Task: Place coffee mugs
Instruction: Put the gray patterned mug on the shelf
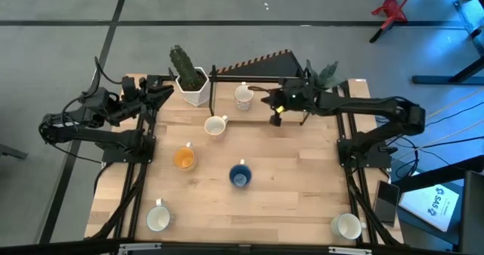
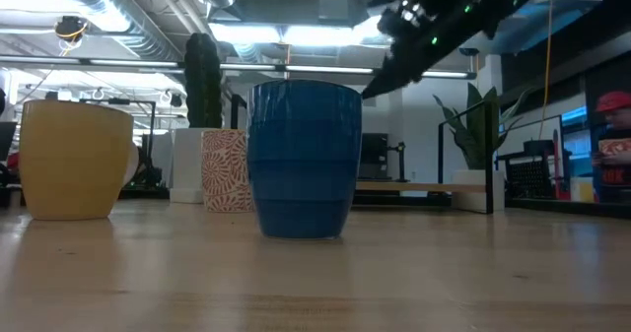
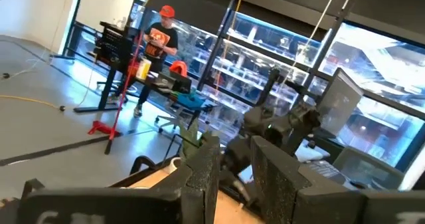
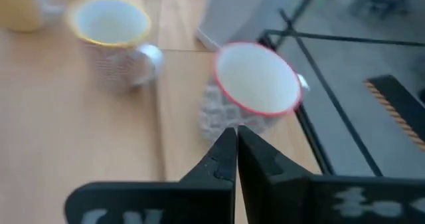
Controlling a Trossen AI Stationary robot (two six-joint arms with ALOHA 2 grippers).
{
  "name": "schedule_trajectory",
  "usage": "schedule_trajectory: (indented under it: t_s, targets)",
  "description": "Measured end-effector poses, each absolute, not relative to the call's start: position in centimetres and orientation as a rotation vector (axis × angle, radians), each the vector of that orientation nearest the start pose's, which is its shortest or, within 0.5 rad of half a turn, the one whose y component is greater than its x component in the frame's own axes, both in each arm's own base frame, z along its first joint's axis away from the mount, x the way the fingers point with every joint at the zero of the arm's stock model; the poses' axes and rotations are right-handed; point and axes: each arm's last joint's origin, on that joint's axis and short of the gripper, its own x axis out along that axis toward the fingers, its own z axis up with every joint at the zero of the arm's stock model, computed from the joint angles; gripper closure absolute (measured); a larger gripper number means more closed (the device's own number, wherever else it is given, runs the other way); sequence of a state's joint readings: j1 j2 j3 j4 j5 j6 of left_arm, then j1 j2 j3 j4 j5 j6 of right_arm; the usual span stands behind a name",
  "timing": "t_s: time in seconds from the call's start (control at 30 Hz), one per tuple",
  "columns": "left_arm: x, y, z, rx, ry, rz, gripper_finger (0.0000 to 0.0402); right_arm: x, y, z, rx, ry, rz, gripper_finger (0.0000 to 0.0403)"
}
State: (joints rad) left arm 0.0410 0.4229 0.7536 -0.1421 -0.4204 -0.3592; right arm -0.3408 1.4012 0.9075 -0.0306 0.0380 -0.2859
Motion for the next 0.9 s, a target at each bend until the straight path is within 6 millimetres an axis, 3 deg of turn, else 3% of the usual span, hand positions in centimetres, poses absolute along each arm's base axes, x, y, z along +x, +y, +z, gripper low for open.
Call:
schedule_trajectory:
  t_s: [0.23,0.4,0.67,0.9]
  targets:
    - [8.3,1.6,36.6,-0.376,-0.267,0.442,0.0321,31.0,-11.1,21.3,-0.157,0.646,-0.291,0.0403]
    - [8.3,1.6,36.5,-0.375,-0.266,0.449,0.0321,31.9,-11.5,19.8,-0.139,0.665,-0.313,0.0403]
    - [8.3,1.6,36.5,-0.361,-0.263,0.461,0.0321,32.2,-12.8,18.4,-0.117,0.683,-0.317,0.0403]
    - [8.3,1.6,36.5,-0.36,-0.264,0.464,0.0321,34.4,-13.6,19.2,-0.151,0.656,-0.292,0.0403]
